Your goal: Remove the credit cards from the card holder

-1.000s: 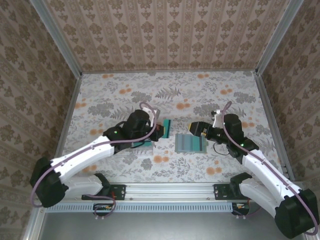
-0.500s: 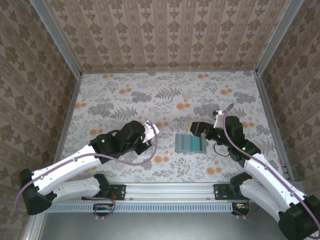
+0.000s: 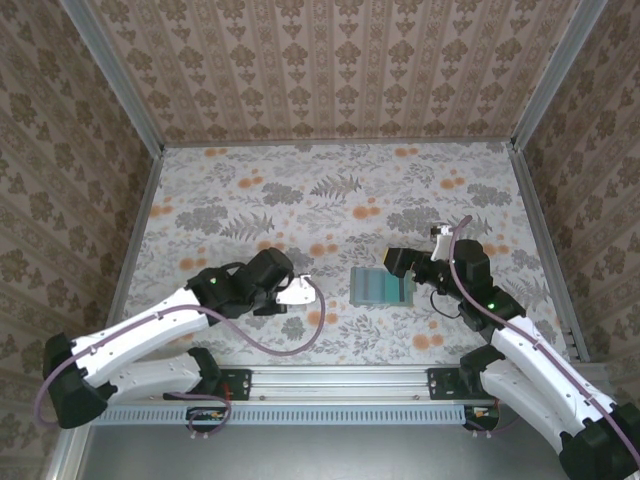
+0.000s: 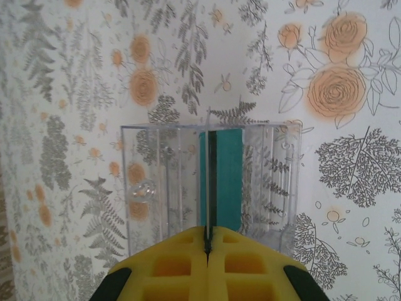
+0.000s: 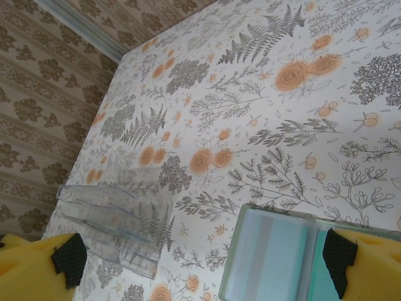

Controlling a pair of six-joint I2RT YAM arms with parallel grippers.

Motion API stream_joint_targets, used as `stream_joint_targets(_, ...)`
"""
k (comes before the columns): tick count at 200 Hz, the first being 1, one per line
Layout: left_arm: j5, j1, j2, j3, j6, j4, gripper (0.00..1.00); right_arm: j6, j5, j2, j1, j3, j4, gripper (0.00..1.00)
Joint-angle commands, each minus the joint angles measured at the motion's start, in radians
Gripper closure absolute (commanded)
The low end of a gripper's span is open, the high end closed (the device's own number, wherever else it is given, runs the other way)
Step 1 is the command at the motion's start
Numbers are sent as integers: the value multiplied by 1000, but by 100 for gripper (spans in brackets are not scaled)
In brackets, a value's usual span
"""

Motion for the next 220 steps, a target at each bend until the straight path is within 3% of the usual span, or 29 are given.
stream_joint_targets(1, 45, 27, 47, -16, 64, -14, 100, -24, 20, 3, 5, -6, 6, 0)
stream_joint_targets(195, -27, 105, 217, -23, 32, 76, 100, -25, 10, 6, 5, -17, 11, 0)
stream_joint_targets(220, -33, 107, 218, -31, 29, 89, 85, -26, 9, 7, 5, -18, 12, 0)
